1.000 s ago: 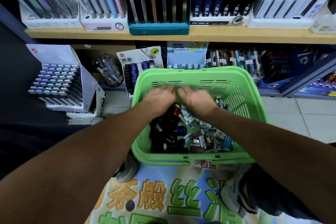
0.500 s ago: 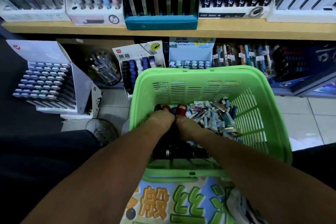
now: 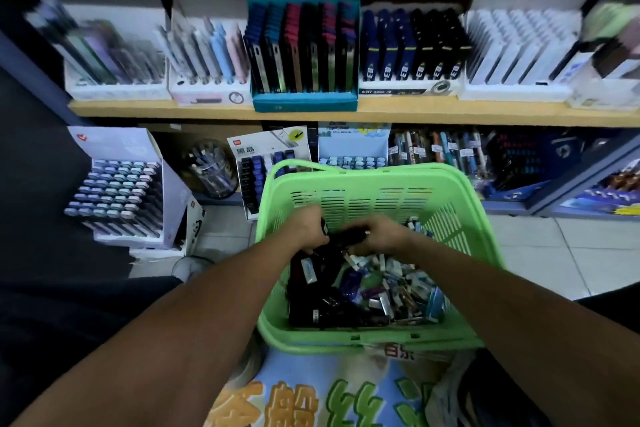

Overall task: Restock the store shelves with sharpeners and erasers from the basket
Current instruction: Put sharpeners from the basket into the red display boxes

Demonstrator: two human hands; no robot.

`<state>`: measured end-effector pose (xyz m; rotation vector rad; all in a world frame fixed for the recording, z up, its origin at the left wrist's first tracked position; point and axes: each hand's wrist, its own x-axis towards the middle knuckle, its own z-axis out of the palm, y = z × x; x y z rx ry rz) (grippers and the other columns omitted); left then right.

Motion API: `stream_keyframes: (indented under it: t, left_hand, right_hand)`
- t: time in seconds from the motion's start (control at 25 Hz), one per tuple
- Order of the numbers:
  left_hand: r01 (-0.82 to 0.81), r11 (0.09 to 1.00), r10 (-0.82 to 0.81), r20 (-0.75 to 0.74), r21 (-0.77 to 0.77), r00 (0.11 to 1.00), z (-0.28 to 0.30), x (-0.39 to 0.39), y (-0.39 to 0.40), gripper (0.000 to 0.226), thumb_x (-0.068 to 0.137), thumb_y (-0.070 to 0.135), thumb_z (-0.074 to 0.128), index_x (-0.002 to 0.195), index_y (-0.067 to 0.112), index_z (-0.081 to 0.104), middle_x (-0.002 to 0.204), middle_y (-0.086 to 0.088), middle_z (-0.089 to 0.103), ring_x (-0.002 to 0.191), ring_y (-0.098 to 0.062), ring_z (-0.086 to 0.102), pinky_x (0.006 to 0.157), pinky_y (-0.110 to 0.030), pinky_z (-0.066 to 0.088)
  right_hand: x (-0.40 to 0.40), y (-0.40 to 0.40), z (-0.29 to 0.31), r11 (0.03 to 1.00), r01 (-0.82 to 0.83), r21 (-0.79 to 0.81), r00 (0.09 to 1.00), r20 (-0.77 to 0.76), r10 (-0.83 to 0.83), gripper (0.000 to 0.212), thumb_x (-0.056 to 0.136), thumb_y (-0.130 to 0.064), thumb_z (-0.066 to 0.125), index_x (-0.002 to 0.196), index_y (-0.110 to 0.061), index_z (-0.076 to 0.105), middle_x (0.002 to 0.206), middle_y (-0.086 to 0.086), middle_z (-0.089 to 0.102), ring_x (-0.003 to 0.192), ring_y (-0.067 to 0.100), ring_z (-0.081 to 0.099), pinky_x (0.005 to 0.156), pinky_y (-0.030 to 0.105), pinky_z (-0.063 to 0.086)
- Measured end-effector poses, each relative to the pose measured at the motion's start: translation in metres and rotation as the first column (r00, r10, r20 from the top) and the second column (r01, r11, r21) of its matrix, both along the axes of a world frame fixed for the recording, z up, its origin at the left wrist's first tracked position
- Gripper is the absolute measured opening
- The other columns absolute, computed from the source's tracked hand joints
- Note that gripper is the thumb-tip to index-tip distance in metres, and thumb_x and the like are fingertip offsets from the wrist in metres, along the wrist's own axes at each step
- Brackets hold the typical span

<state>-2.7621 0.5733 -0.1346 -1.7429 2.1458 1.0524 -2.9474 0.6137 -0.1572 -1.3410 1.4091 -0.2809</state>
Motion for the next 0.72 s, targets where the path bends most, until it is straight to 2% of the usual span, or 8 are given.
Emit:
stream_keyframes:
  t: [0.04,0.12,0.2,0.28,0.36,0.44,0.6,0.72]
  left_hand:
    - [-0.039,0.999,0.040,-0.050,0.015,0.998,0.012,-0.004,0.001,0.023,0.090,0.015,0.072,0.106,0.002,0.062,0.102,-0.017,0.067,0.077,-0.033,0.073,0.067,-0.039,0.062]
    - [-0.127,0.991,0.131,-0.140,0.038,0.981,0.039,-0.009,0.003,0.022,0.093,0.015,0.069,0.107,0.002,0.058,0.103,-0.015,0.060,0.075,-0.035,0.071,0.064,-0.045,0.062]
    - [-0.156,0.987,0.162,-0.220,0.044,0.962,0.067,-0.012,0.006,0.025,0.095,0.016,0.066,0.113,0.003,0.055,0.107,-0.012,0.054,0.069,-0.030,0.070,0.056,-0.036,0.061]
    - [-0.126,0.992,0.124,-0.280,0.008,0.952,0.095,-0.013,0.009,0.026,0.097,0.019,0.065,0.113,0.003,0.053,0.108,-0.011,0.053,0.064,-0.027,0.071,0.050,-0.029,0.058]
    - [-0.110,0.992,0.087,-0.330,-0.053,0.940,0.124,-0.012,0.011,0.026,0.097,0.020,0.064,0.112,0.002,0.053,0.105,-0.013,0.055,0.067,-0.028,0.071,0.049,-0.029,0.057]
    - [-0.116,0.986,0.062,-0.377,-0.123,0.924,0.153,-0.012,0.013,0.026,0.097,0.021,0.064,0.109,0.000,0.055,0.100,-0.018,0.060,0.068,-0.028,0.072,0.053,-0.035,0.060]
    - [-0.183,0.944,0.017,-0.513,-0.274,0.859,0.219,-0.012,0.015,0.017,0.097,0.019,0.065,0.092,0.006,0.056,0.076,-0.007,0.055,0.052,-0.020,0.065,0.051,-0.034,0.060]
    - [-0.225,0.908,-0.048,-0.622,-0.353,0.781,0.264,-0.014,0.008,0.012,0.095,0.021,0.067,0.094,0.013,0.059,0.083,-0.008,0.059,0.055,-0.028,0.068,0.051,-0.038,0.060]
  right_hand:
    - [-0.008,0.001,0.014,1.000,0.018,0.004,1.000,0.016,-0.018,0.041,0.080,0.000,0.075,0.119,-0.011,0.070,0.113,0.011,0.072,0.099,0.031,0.069,0.077,0.033,0.058]
    - [-0.021,0.003,0.047,0.993,0.098,0.064,0.990,0.098,-0.104,0.035,0.088,-0.009,0.073,0.123,-0.013,0.067,0.118,0.000,0.069,0.102,0.024,0.068,0.079,0.024,0.058]
    - [-0.029,0.006,0.072,0.962,0.227,0.151,0.933,0.251,-0.260,0.025,0.095,-0.006,0.062,0.119,-0.012,0.069,0.119,0.004,0.070,0.103,0.021,0.069,0.090,0.030,0.058]
    - [-0.034,0.007,0.093,0.949,0.296,0.107,0.899,0.304,-0.315,0.023,0.096,-0.001,0.059,0.111,-0.012,0.073,0.116,0.008,0.072,0.106,0.024,0.068,0.095,0.039,0.056]
    - [-0.037,0.006,0.117,0.937,0.346,0.053,0.864,0.372,-0.340,0.021,0.094,0.003,0.061,0.109,-0.007,0.071,0.117,0.012,0.070,0.105,0.025,0.068,0.090,0.036,0.058]
    - [-0.041,0.003,0.140,0.924,0.382,0.011,0.822,0.453,-0.345,0.020,0.091,0.005,0.065,0.108,-0.003,0.071,0.117,0.015,0.069,0.098,0.025,0.068,0.080,0.032,0.059]
    - [-0.042,0.001,0.207,0.876,0.468,-0.120,0.746,0.586,-0.318,0.027,0.087,0.006,0.068,0.114,0.000,0.069,0.099,0.014,0.073,0.075,0.020,0.068,0.070,0.027,0.056]
    - [-0.041,-0.003,0.256,0.822,0.524,-0.222,0.698,0.666,-0.265,0.027,0.087,0.002,0.070,0.113,0.000,0.064,0.093,0.012,0.072,0.071,0.022,0.066,0.070,0.028,0.055]
